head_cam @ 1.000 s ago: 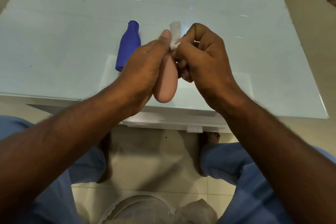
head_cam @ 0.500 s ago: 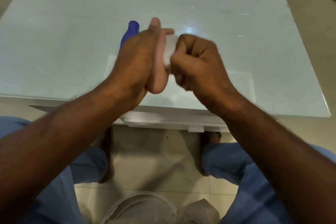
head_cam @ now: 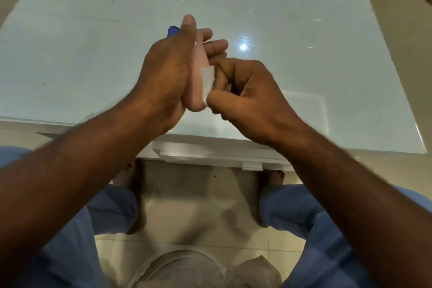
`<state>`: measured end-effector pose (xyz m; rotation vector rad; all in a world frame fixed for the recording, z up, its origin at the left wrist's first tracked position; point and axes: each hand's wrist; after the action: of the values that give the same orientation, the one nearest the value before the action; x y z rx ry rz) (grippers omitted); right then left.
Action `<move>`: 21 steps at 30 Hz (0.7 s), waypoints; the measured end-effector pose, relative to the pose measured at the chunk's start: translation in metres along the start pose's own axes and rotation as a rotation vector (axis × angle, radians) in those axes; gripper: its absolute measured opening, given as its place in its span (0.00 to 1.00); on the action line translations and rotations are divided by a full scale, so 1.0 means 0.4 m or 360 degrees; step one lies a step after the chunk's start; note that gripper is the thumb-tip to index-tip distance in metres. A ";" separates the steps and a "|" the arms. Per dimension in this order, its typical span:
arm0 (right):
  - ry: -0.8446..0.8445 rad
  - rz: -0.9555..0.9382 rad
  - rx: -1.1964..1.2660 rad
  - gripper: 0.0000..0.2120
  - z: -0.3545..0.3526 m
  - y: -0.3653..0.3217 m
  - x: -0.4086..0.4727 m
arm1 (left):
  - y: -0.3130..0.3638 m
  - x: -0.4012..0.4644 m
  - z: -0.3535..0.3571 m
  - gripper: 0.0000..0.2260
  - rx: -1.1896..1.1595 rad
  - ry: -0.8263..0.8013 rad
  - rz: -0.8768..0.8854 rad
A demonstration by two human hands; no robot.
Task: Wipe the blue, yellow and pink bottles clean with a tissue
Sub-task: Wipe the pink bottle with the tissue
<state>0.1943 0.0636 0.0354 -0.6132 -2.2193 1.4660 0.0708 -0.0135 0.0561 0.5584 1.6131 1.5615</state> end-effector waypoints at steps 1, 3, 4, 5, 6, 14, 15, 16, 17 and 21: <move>0.0070 -0.0031 0.0019 0.08 -0.001 -0.001 0.002 | -0.003 -0.001 -0.001 0.19 0.0063 -0.0033 0.0019; 0.0330 -0.0063 0.0165 0.08 -0.008 0.002 0.014 | -0.014 -0.015 0.011 0.15 0.0229 -0.0174 0.0064; 0.0461 -0.0062 0.0238 0.07 -0.014 0.003 0.020 | -0.018 -0.028 0.023 0.20 0.0271 -0.0232 0.0070; 0.0550 -0.0057 0.0292 0.07 -0.019 0.002 0.023 | -0.019 -0.041 0.033 0.25 0.0257 -0.0268 0.0068; 0.0588 -0.0055 0.0319 0.07 -0.021 0.001 0.024 | -0.021 -0.044 0.038 0.27 0.0206 -0.0258 0.0066; -0.0084 0.0052 -0.0091 0.08 0.002 -0.003 -0.008 | -0.007 0.003 -0.007 0.22 -0.0098 0.0009 0.0074; -0.0033 0.0027 -0.0088 0.07 0.004 -0.006 -0.007 | -0.006 0.002 -0.006 0.21 -0.0043 -0.0022 0.0090; 0.0032 -0.0005 -0.0039 0.07 0.003 -0.005 -0.005 | -0.006 -0.003 -0.003 0.21 0.0015 -0.0051 0.0109; 0.0119 -0.0041 0.0039 0.07 0.001 -0.007 -0.002 | -0.005 -0.011 0.003 0.20 0.0082 -0.0083 0.0131; 0.0542 0.0000 0.0389 0.11 -0.027 -0.014 0.010 | -0.008 -0.048 0.039 0.22 0.0258 -0.0269 0.0166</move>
<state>0.1964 0.0719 0.0448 -0.7193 -1.7521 1.4774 0.0948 -0.0196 0.0591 0.8512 1.6111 1.4239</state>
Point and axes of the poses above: each hand's wrist, its own x-axis towards the middle knuckle, its own z-axis out of the palm, y = z × x, and after that the axes turned 5 degrees about x, right-handed
